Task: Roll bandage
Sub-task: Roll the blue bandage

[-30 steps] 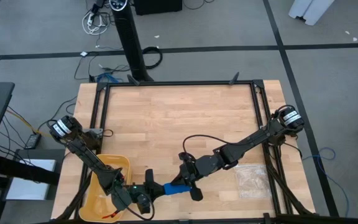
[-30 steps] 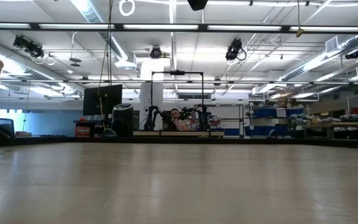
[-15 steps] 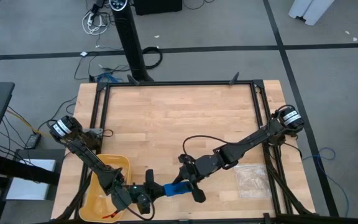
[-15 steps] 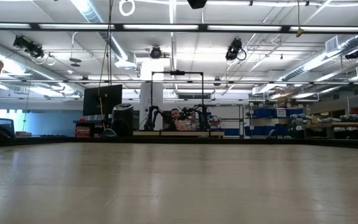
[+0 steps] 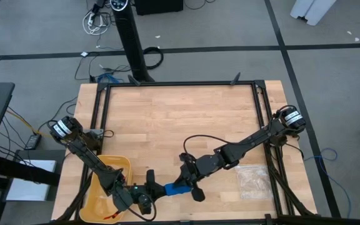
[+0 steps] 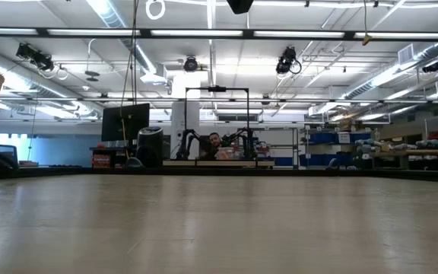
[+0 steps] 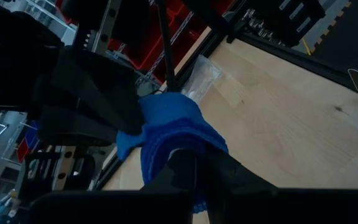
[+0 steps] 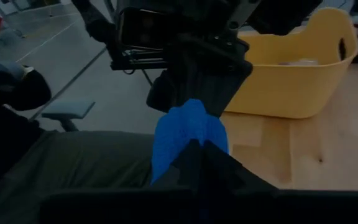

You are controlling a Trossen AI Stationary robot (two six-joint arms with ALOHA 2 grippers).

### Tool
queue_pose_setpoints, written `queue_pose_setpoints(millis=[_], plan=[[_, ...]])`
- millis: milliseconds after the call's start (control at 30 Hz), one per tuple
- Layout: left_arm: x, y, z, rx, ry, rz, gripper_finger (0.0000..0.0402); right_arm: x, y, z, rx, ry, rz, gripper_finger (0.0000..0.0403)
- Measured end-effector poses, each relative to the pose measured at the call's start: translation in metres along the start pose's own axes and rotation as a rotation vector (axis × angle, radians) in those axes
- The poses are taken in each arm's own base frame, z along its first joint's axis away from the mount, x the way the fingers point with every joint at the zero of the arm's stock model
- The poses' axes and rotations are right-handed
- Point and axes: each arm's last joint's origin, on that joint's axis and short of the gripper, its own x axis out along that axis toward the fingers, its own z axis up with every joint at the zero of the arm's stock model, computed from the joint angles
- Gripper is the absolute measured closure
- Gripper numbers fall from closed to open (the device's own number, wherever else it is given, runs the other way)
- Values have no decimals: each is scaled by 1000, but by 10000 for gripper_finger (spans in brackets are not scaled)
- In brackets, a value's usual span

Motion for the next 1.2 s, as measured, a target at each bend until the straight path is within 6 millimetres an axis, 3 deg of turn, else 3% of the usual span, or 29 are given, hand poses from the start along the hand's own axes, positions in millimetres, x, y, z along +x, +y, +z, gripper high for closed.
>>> queue_pose_setpoints(millis=[367, 800, 1200], plan=[[-5, -3, 3, -2, -17, -7, 381, 0, -3, -4, -7, 24, -92, 394], [-5, -2, 5, -3, -34, -6, 381, -1, -3, -6, -11, 29, -140, 266], [-5, -2, 5, -10, -34, -7, 381, -20, 1, 9, -50, 2, -197, 259]])
